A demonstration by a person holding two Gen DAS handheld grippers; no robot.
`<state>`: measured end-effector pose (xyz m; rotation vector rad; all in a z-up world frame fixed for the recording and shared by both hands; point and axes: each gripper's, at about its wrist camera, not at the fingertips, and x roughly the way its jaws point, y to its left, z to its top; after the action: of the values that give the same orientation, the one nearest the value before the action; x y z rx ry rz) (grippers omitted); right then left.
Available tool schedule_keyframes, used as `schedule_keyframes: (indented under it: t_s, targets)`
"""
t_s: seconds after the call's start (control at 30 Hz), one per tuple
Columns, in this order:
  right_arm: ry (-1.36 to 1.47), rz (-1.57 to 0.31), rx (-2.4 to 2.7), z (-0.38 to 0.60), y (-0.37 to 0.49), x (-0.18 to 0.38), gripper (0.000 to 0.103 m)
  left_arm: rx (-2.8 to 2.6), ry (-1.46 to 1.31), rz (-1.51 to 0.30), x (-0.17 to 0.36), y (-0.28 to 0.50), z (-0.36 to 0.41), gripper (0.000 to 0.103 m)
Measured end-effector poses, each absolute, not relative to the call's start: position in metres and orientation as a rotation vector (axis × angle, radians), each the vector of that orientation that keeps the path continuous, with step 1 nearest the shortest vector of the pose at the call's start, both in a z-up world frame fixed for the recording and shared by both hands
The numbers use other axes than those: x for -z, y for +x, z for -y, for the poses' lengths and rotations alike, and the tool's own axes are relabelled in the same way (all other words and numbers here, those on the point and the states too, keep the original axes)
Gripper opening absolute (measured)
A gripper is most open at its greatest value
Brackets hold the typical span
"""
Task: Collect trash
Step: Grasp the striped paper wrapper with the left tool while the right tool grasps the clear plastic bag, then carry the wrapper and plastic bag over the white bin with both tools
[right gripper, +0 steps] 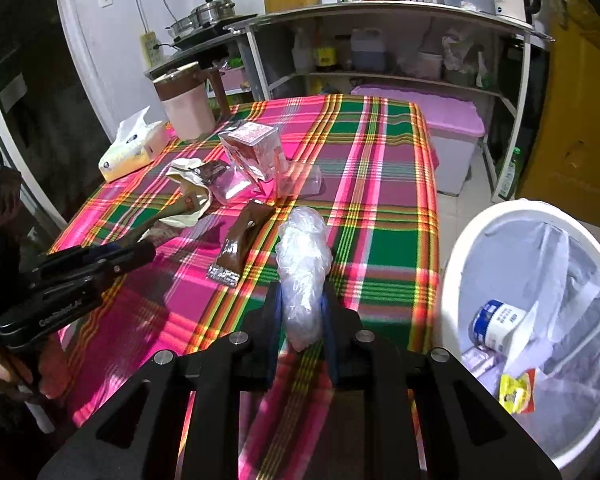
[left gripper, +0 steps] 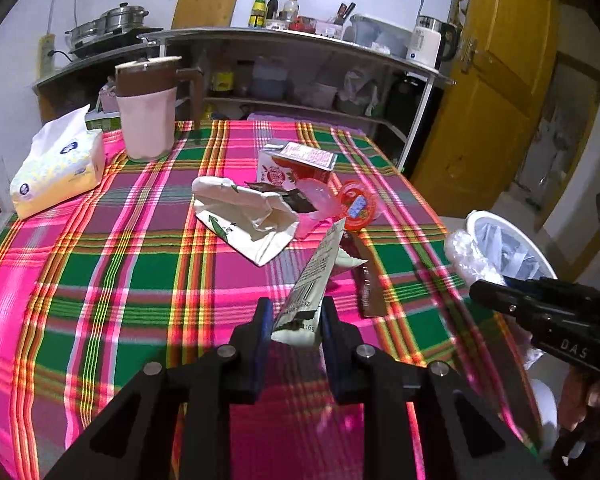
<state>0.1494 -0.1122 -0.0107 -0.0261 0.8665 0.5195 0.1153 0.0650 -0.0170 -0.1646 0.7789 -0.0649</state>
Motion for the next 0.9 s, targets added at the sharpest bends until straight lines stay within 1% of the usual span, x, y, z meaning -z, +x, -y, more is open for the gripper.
schedule_keyframes:
  t_s: [0.53,0.9]
  targets:
    - [0.001,-0.786,-0.499,0.143,0.103,-0.021,0.019,0.11,-0.175,-0.698,-0.022,0.075,-0.025,0.024]
    - [0.023,-0.746,-0.475,0.165,0.081,-0.034,0.019,0.147,-0.143,-0.67,-0.037,0.058,0.005,0.024]
